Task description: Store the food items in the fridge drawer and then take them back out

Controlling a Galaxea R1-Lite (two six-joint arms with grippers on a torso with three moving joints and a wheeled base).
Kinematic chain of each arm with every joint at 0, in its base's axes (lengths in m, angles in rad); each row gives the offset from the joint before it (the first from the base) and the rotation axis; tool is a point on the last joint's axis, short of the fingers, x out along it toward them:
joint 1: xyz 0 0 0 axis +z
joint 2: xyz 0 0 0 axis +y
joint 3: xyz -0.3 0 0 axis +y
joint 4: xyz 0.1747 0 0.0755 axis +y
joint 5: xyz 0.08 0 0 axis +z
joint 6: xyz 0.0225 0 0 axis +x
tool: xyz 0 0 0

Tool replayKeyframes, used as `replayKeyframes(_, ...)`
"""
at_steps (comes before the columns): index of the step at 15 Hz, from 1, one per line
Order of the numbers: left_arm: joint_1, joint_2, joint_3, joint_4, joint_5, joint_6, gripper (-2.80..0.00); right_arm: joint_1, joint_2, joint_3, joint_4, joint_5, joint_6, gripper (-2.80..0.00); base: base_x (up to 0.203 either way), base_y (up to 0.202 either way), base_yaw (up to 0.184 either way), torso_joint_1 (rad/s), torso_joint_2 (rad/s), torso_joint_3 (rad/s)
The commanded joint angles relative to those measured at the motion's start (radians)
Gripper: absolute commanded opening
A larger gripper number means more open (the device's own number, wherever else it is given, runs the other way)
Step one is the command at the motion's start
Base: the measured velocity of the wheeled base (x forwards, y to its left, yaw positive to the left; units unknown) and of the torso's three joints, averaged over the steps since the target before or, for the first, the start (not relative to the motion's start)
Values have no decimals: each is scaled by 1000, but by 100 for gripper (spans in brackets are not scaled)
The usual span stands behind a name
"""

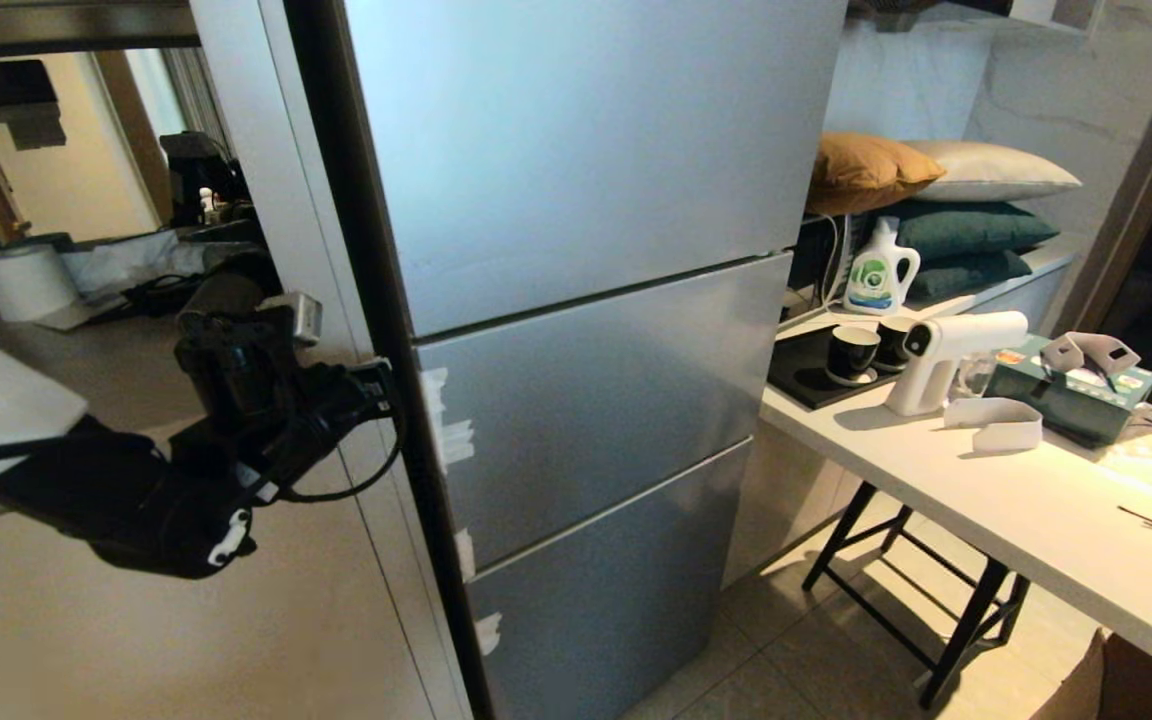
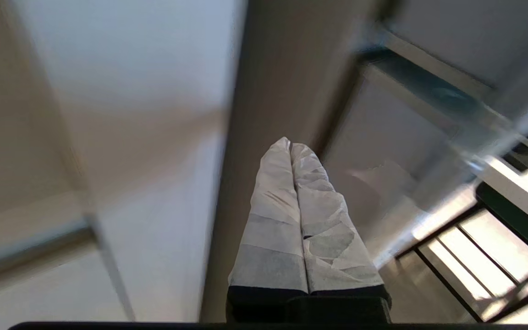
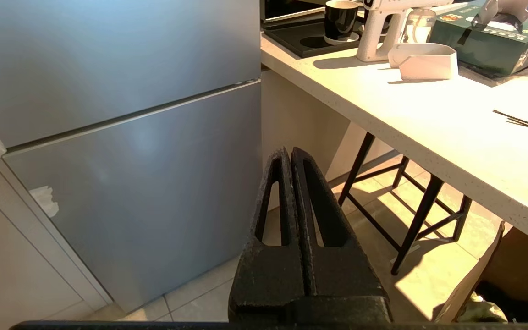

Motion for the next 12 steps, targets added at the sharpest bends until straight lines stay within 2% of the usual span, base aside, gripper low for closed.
replayKeyframes(1, -18, 17, -17, -6, 1, -4, -280, 0, 2, 0, 0, 0, 1, -280, 0, 0, 0, 0, 0, 0)
replayKeyframes(9, -27, 65, -61, -6, -1, -7, -280, 0, 2, 0, 0, 0, 1, -280, 0, 0, 0, 0, 0, 0)
replayKeyframes(12, -28, 67, -54, -6, -30, -9, -280, 0, 2, 0, 0, 0, 1, -280, 0, 0, 0, 0, 0, 0)
